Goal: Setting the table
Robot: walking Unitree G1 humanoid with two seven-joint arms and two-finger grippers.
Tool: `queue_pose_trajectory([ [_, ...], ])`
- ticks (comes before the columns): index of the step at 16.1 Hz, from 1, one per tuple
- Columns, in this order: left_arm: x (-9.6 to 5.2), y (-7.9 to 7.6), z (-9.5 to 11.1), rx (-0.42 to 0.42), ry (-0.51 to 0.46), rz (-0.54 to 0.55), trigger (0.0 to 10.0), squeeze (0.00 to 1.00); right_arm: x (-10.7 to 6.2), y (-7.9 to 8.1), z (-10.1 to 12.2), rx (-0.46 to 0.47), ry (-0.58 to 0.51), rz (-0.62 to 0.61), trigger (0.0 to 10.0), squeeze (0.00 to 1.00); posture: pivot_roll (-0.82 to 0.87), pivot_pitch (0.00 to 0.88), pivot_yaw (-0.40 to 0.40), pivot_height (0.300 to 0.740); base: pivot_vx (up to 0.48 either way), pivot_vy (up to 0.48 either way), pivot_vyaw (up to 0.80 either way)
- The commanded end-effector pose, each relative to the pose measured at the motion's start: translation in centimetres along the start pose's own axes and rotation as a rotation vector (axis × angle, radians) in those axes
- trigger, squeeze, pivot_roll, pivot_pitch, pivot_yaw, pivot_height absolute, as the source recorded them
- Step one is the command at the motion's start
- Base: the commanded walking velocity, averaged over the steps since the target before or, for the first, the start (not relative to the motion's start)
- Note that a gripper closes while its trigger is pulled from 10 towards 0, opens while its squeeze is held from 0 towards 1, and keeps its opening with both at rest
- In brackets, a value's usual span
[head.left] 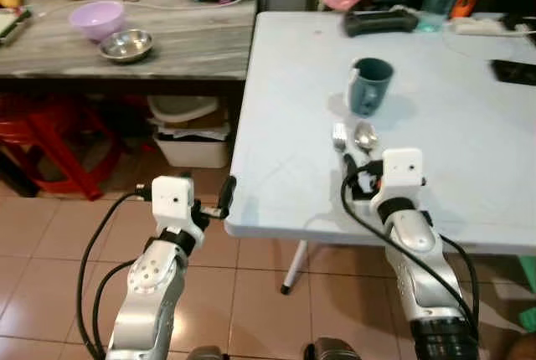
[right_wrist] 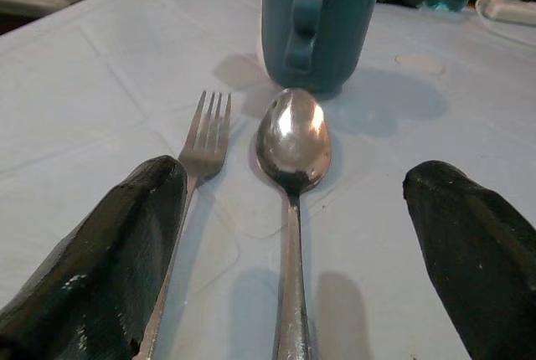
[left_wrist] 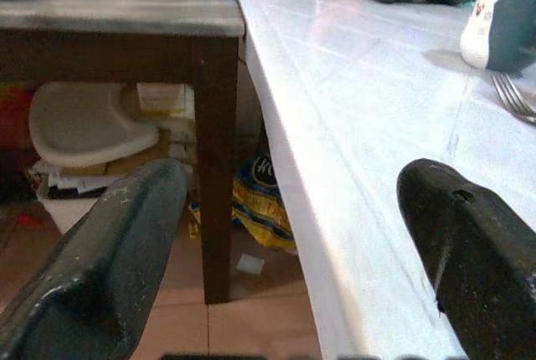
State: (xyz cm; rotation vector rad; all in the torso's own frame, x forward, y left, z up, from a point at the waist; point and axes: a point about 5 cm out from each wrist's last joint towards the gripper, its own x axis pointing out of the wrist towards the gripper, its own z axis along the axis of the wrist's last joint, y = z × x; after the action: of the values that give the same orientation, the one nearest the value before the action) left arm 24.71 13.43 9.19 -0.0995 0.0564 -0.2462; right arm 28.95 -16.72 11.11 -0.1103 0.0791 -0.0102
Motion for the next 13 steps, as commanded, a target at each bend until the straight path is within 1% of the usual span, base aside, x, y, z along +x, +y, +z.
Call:
queue_pose_trajectory([
  [1, -0.4, 0.5, 0.3, 0.013, -0.003, 0.013, 10.0, 0.00, 0.3, 0.2, -0.1, 0.004, 0.017, -0.006, 10.0, 0.00, 0.03, 0.075, 0.034, 0.740, 0.000, 0.000, 0.00],
  [3, -0.5, 0.6, 0.3, 0.014, 0.001, 0.015, 10.0, 0.00, 0.8, -0.2, -0.2, 0.010, 0.028, -0.025, 10.0, 0.00, 0.03, 0.083, 0.036, 0.740, 0.000, 0.000, 0.00],
  [5, -0.6, 0.6, 0.4, 0.016, 0.005, 0.013, 10.0, 0.00, 1.6, -0.5, 0.4, 0.007, 0.012, -0.028, 10.0, 0.00, 0.03, 0.093, 0.041, 0.740, 0.000, 0.000, 0.00],
  [8, -0.8, 0.5, 0.4, 0.018, 0.012, 0.009, 10.0, 0.00, 2.4, -0.7, 0.8, 0.008, 0.010, -0.012, 10.0, 0.00, 0.04, 0.107, 0.045, 0.740, 0.000, 0.000, 0.00],
  [13, -1.2, 0.7, 0.4, 0.024, 0.023, 0.010, 10.0, 0.00, 3.2, -0.1, 1.3, 0.018, 0.005, 0.041, 10.0, 0.00, 0.05, 0.121, 0.049, 0.740, 0.000, 0.000, 0.00],
])
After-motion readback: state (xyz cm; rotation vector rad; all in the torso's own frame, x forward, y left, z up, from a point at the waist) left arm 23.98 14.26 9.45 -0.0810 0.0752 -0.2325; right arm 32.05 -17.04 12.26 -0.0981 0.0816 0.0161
